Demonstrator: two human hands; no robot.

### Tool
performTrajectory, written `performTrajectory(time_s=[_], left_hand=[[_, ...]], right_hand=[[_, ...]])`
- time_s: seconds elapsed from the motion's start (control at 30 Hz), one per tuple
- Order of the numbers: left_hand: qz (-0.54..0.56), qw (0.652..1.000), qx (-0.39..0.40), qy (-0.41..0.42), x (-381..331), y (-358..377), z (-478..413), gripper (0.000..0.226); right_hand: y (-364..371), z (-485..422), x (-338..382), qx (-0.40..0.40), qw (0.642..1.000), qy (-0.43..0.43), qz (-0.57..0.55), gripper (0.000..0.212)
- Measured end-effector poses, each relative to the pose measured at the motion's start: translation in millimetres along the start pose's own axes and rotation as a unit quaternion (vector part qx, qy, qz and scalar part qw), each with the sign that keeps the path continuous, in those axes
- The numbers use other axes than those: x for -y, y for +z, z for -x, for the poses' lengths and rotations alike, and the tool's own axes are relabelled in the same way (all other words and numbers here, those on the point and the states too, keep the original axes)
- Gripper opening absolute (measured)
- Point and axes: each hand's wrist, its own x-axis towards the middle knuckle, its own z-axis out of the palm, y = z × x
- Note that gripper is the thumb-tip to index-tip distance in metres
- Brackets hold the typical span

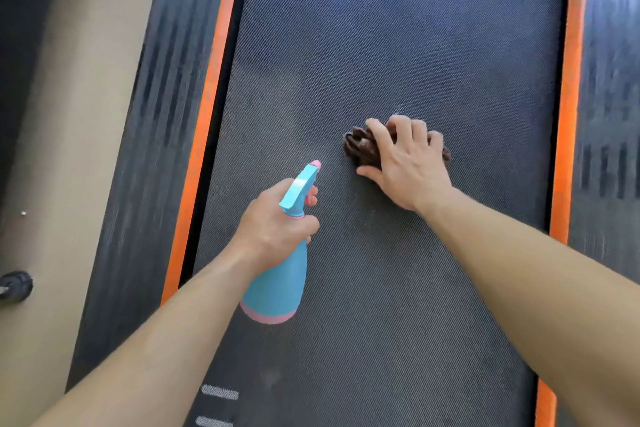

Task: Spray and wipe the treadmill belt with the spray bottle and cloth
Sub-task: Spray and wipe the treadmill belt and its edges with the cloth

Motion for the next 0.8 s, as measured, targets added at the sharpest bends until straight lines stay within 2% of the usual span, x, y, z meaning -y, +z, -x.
performTrajectory(time_s=[0.1,0.2,0.33,0.37,0.4,0.5,0.57,0.63,0.73,0.8], left_hand=[[0.004,1.0,-0.007,0.008,-3.4,2.7,-6.9,0.054],[0.004,1.0,-0.012,0.007,-4.9,5.6,-13.0,0.054],[0.007,1.0,-0.023,-0.015,-8.1,7.1,-14.8,0.049],[0.009,1.0,-0.02,-0.018,-9.1,6.7,-14.8,0.048],[0.011,1.0,-0.012,-0.016,-9.6,5.9,-15.0,0.05],[-0.012,1.0,0.004,0.002,-8.3,3.6,-24.4,0.058],[-0.018,1.0,0.003,0.011,-5.3,1.8,-33.6,0.061],[-0.015,1.0,-0.002,0.012,-4.1,0.3,-40.9,0.058],[-0.002,1.0,-0.012,0.013,-9.2,0.0,-41.2,0.052],[-0.005,1.0,-0.011,0.015,-11.5,-1.7,-39.1,0.053]], right_hand=[[5.8,11.6,2.4,-0.061,0.998,-0.018,0.019,0.068],[11.2,27.9,4.9,-0.032,0.998,-0.027,0.048,0.072],[5.9,15.2,-11.5,-0.03,0.988,-0.117,0.098,0.06],[3.1,4.4,-17.9,-0.027,0.989,-0.114,0.093,0.058],[-0.7,-9.3,-23.8,-0.028,0.993,-0.076,0.08,0.056],[-12.1,-57.3,-37.4,-0.022,0.993,0.117,-0.003,0.057],[-8.8,-72.3,-38.3,0.009,0.986,0.165,-0.04,0.058],[-4.8,-61.3,-27.1,-0.009,0.989,0.147,-0.023,0.056],[4.0,4.1,3.8,-0.039,0.995,0.084,-0.022,0.053],[9.5,60.2,30.4,-0.019,0.999,0.027,-0.039,0.052]])
